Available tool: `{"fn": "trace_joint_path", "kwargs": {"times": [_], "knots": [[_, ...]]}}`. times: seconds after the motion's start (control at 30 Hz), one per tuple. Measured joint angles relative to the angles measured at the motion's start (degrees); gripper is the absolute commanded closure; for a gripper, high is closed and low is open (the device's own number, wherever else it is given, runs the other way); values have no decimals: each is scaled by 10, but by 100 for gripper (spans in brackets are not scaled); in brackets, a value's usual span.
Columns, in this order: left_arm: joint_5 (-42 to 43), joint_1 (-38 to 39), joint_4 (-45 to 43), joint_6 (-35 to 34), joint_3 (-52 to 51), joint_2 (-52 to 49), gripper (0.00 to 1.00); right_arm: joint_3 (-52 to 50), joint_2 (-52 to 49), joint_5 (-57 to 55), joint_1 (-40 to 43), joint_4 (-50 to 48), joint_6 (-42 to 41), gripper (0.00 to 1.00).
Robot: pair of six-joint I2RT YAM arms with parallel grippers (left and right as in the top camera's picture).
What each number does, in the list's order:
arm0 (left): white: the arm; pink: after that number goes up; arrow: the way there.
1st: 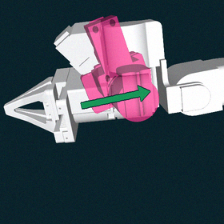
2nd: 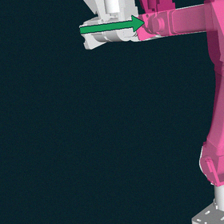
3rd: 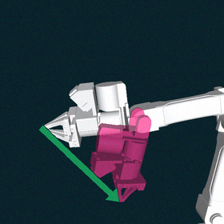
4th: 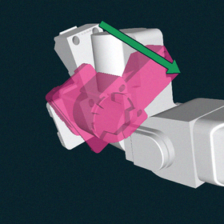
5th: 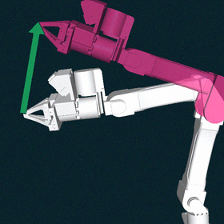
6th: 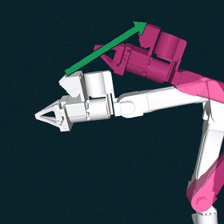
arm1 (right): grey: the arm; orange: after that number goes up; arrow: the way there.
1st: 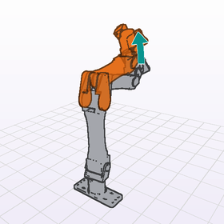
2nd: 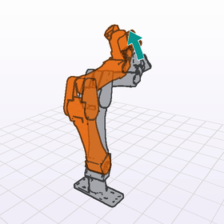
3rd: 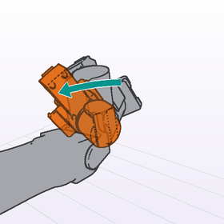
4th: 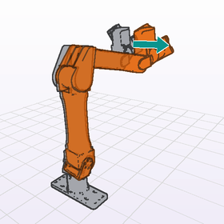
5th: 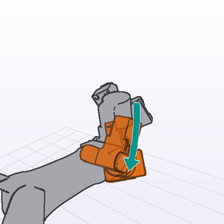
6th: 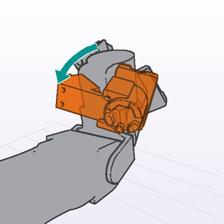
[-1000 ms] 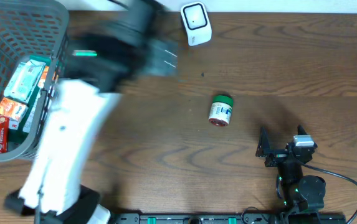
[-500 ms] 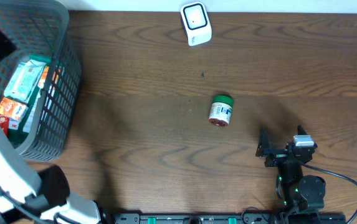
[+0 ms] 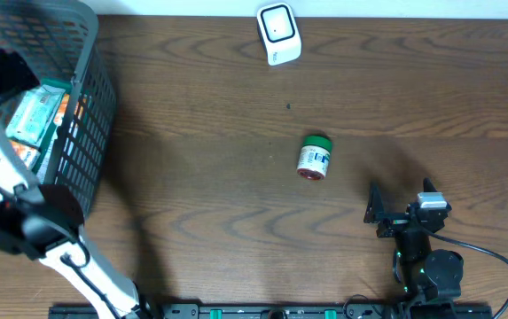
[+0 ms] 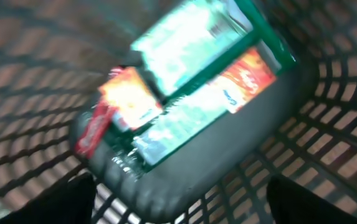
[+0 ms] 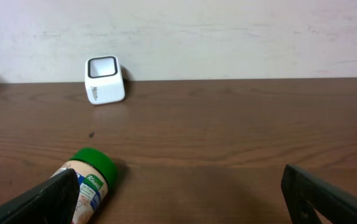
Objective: Scan the item barcode
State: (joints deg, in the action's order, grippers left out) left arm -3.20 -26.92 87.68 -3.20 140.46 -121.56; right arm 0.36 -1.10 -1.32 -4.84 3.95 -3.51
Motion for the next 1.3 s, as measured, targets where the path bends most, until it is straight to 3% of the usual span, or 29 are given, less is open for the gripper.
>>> {"fn": "trace_joint_path", "kwargs": {"times": [0.2,0.4,0.9,1.17,1.3], "knots": [[70,0,-17,61,0,-83,21,0,0,0,0,0,0,1],[91,0,-48,80,-4,-140,21,0,0,0,0,0,0,1],[123,0,-70,90,-7,-166,21,0,0,0,0,0,0,1],[124,-2,-70,68,-7,-152,9,0,0,0,0,0,0,1],[125,-4,-75,47,-7,-99,1,0,0,0,0,0,0,1]]}}
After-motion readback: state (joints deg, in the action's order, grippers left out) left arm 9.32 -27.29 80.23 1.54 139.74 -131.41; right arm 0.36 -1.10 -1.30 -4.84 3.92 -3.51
